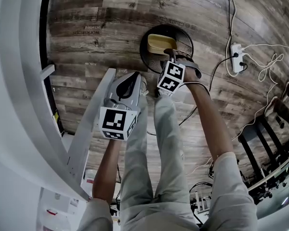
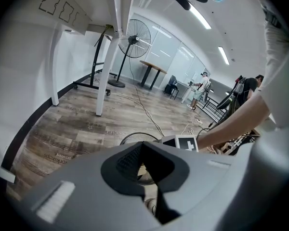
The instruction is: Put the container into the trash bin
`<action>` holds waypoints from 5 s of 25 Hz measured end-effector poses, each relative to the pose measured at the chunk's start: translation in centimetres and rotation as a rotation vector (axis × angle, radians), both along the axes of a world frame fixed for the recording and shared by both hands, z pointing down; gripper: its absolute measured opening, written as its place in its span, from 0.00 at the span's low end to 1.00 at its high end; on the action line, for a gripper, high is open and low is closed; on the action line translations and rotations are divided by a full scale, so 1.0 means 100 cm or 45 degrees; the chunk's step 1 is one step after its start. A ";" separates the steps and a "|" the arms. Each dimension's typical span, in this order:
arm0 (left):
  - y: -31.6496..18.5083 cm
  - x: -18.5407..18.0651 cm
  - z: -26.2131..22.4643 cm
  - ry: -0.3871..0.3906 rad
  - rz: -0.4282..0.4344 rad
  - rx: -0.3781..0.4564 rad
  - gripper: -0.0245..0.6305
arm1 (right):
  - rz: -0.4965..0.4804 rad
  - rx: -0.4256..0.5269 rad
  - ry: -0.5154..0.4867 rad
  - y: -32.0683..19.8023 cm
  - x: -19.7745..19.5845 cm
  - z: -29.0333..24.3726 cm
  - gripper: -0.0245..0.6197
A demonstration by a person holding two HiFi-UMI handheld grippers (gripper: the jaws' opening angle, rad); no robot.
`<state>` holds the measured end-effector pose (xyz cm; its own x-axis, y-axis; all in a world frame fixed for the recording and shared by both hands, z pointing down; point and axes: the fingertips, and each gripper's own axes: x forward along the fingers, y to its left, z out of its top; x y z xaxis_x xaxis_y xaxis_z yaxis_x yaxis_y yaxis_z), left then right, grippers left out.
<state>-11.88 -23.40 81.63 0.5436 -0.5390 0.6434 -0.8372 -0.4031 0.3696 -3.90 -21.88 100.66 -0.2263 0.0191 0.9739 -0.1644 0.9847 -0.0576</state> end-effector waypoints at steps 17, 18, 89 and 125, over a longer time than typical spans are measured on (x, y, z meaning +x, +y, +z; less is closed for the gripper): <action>-0.010 0.011 -0.020 -0.017 0.044 0.037 0.05 | 0.393 0.080 -0.207 -0.018 0.002 -0.051 0.34; -0.011 0.012 -0.023 -0.017 0.047 0.041 0.05 | 0.460 0.079 -0.238 -0.020 0.002 -0.058 0.33; -0.045 0.033 -0.412 -0.001 0.008 0.413 0.05 | 1.352 0.772 -0.955 -0.043 0.135 -0.612 0.06; -0.009 -0.008 -0.487 -0.029 -0.058 0.498 0.05 | 1.370 0.868 -0.936 0.011 0.149 -0.684 0.06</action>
